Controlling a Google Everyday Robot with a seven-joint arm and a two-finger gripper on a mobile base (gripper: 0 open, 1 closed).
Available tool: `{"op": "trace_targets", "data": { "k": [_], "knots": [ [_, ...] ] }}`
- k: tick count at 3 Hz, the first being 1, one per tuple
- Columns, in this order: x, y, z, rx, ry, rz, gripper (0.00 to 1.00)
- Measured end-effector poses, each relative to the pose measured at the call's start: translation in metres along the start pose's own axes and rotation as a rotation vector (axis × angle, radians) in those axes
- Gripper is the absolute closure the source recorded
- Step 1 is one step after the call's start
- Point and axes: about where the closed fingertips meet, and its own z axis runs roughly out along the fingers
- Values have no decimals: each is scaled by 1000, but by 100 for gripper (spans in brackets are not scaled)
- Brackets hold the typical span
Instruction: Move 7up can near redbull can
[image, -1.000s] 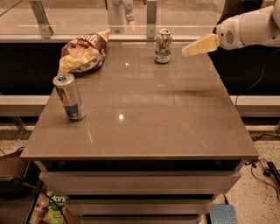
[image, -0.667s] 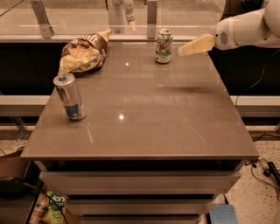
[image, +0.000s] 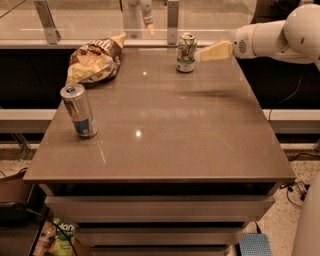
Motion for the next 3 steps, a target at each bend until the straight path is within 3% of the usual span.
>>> {"op": "trace_targets", "data": {
  "k": [1, 3],
  "knots": [
    [-4, -5, 24, -29, -54, -4, 0],
    [-9, -9, 55, -77, -84, -7, 0]
  ]
}}
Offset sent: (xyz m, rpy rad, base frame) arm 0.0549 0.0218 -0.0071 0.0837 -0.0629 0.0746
